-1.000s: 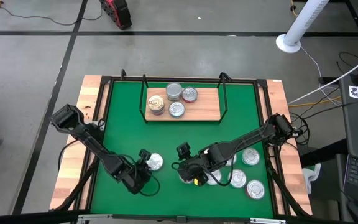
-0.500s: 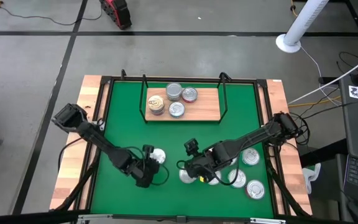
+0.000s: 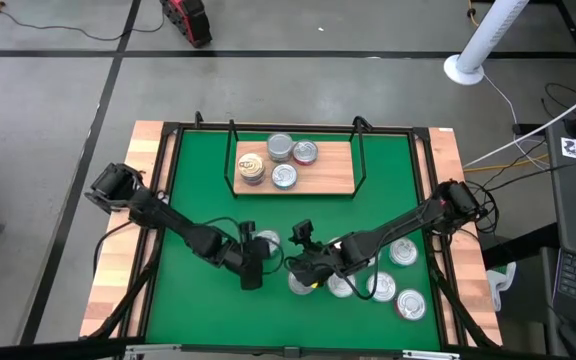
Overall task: Stack canned seafood by type on shelf
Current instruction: Stack the yellow blue tuna can on top of the other yellow blue tuna can on the shelf
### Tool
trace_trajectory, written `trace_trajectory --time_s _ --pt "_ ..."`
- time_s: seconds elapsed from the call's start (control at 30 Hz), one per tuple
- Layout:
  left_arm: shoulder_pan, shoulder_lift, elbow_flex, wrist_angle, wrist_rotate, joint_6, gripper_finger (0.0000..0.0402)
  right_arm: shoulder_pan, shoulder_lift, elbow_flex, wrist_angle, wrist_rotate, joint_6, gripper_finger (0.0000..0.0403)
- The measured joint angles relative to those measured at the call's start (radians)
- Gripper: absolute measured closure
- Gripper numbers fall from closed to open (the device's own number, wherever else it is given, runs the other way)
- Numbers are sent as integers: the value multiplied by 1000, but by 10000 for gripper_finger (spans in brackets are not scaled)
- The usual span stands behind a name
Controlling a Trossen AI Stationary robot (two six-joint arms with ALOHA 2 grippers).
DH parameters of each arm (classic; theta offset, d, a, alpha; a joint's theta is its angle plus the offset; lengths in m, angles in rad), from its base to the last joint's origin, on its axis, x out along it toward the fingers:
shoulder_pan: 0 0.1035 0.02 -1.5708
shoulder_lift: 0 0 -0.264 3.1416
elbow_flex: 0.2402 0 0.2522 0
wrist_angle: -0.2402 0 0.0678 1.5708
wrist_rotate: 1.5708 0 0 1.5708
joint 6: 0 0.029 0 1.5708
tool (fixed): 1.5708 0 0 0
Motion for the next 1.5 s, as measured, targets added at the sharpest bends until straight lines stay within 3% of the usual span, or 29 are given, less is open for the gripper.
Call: trace_trajectory --time_s 0.33,0.97,1.1,1.4,1.5 --pt "58 -1 0 141 22 -18 401 0 0 -129 191 63 -48 107" --pt "107 -3 1 359 97 -17 401 0 0 -146 207 56 -68 110" --pt "108 -3 1 378 121 -17 401 0 0 -146 206 51 -68 141" --pt "108 -4 2 389 123 37 400 1 1 -146 201 42 -71 263" --pt "108 -4 2 389 122 47 392 1 1 -146 204 42 -71 275"
